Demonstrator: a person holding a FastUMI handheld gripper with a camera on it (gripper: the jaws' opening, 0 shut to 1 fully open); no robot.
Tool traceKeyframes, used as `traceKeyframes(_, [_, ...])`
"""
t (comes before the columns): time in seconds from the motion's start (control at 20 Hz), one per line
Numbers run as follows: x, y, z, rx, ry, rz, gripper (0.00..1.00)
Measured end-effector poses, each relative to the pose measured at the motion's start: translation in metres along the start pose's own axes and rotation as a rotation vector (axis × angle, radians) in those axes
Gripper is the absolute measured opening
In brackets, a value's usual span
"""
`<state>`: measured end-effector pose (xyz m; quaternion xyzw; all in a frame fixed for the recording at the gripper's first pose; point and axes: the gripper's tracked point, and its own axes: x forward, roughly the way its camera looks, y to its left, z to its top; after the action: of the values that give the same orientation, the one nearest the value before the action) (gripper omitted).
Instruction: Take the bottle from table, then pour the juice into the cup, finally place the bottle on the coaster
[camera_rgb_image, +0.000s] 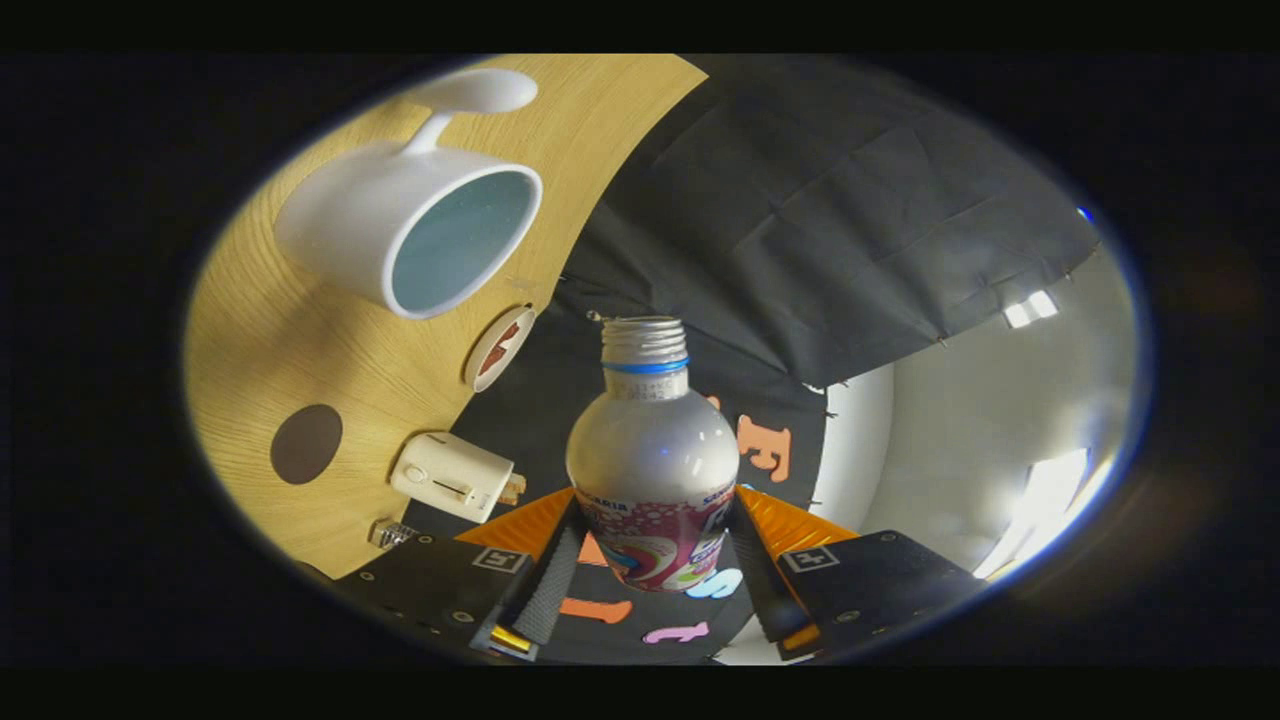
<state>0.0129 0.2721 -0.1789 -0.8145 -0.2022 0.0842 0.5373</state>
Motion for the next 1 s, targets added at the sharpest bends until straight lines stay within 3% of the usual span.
traceKeyframes(0.2, [0.004,0.017,-0.003,0.094,0.010,0.048,0.77])
traceKeyframes(0.4, [0.008,0.039,-0.006,0.287,0.036,0.114,0.77])
traceKeyframes(0.7, [0.016,0.041,-0.026,0.505,0.110,0.102,0.77])
traceKeyframes(1.0, [0.021,0.063,-0.053,0.869,0.232,0.144,0.77])
